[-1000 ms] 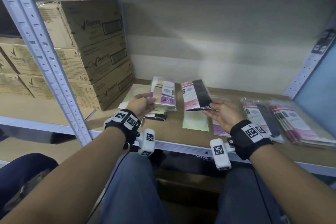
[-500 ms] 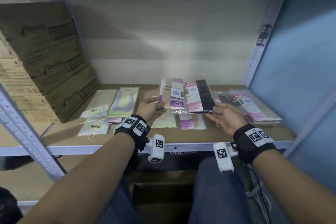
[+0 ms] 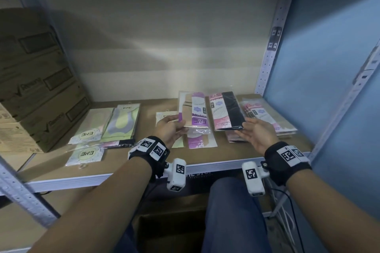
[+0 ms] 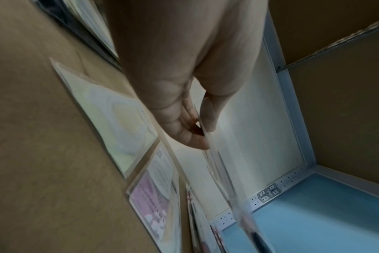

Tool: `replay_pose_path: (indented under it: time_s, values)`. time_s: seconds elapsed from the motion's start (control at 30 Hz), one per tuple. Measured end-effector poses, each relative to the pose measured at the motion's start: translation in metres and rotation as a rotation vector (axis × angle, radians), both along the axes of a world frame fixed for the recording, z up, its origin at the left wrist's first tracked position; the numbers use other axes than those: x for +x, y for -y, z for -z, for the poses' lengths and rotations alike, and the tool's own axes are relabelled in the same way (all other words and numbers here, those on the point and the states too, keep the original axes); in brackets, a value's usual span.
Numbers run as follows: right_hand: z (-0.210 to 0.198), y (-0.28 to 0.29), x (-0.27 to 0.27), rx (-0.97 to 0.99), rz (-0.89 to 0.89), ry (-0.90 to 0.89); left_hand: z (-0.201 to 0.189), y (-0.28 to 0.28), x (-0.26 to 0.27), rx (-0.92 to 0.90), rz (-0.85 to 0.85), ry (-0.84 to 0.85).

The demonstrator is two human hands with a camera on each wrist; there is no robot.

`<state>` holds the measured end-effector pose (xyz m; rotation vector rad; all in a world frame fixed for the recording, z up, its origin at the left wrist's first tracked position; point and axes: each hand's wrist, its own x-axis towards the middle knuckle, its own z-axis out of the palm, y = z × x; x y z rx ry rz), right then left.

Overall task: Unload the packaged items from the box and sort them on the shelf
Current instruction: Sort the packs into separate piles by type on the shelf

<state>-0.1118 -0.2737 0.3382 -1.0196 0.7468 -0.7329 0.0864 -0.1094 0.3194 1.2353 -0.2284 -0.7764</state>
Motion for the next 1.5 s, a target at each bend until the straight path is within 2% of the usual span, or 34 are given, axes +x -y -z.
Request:
replay_pose_path:
  time_s: [0.13,0.47,0.73,0.87,1.0,1.2,1.37,1.5]
  values:
    - [0.004,0.013,-0.004,-0.011,0.044,-0.035,0.004,0.003,0.0,0.0,0.0,0.005]
    - [0.017,0.035,-0.01,-0.11,0.126,-0.272,0.009,0.005,0.0,0.016,-0.014,0.01]
    - [0.02,0.04,-0.007,-0.366,0.154,-0.624,0.009,0.006,-0.005,0.0,0.007,0.003]
    - [0.019,0.035,-0.009,-0.488,0.178,-0.699,0.008,0.005,-0.008,-0.006,0.014,-0.001]
    - [0.013,0.027,-0.008,-0.564,0.191,-0.679,0.006,0.002,-0.012,-0.015,0.024,-0.01]
    - [0.004,0.004,0.01,-0.617,0.049,-0.556,0.0,0.01,-0.024,-0.045,0.023,-0.021]
    - [0.002,-0.023,0.03,-0.4,-0.157,-0.417,-0.004,0.013,-0.036,-0.076,0.057,-0.058]
    - [0.003,-0.034,0.036,-0.289,-0.176,-0.306,-0.003,0.012,-0.04,-0.068,0.068,-0.012]
